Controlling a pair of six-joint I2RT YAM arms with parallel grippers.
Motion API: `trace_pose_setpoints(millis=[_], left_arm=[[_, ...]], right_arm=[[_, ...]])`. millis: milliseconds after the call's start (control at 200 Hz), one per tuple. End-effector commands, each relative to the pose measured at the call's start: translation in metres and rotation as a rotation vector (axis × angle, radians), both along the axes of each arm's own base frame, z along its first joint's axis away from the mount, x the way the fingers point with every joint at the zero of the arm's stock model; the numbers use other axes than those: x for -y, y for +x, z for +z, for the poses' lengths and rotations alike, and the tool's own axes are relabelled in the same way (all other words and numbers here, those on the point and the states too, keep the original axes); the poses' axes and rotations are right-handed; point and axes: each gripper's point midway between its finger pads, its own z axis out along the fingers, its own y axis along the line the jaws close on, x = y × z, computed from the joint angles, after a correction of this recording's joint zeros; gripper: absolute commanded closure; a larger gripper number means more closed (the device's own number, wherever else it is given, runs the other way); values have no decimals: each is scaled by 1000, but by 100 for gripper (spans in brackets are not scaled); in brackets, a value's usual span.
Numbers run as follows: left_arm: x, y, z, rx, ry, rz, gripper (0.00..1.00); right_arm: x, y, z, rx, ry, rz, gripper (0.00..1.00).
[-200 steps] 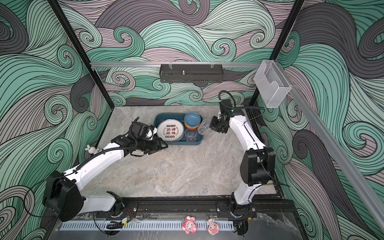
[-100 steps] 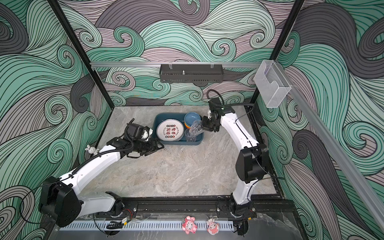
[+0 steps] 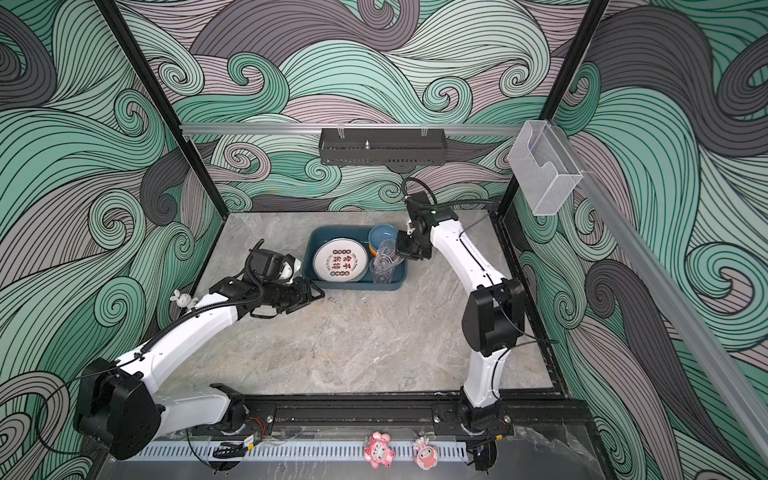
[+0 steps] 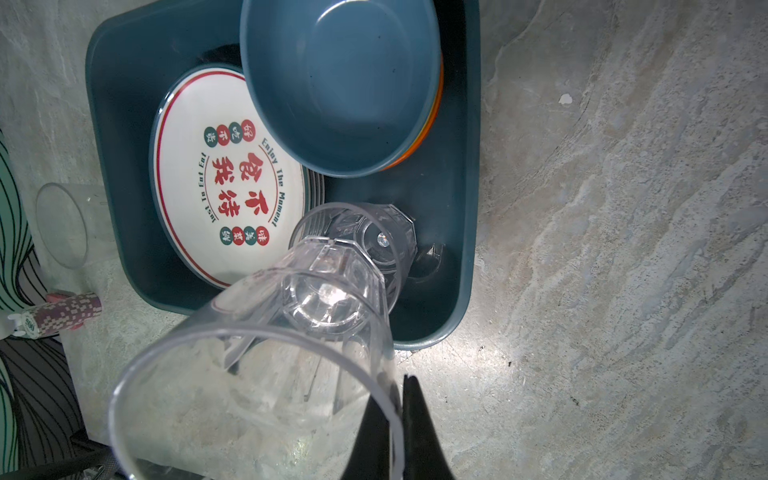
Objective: Place the mixed dishes into the plastic bin
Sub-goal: 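Lift the clear cup and carry it into the bin beside the first cup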
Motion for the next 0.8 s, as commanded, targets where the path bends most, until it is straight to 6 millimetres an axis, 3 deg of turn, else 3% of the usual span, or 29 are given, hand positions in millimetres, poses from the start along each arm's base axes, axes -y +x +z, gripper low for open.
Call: trace_pose_setpoints(millis=[0,795], left_arm=[[-3,-2,4,1,-16,10,38],[-5,-3,-3,-19,-21,17,39]], right_arm=[[-1,3,-3,-8,-27,14,100],[-11,4,-29,-56,-114,71,100]])
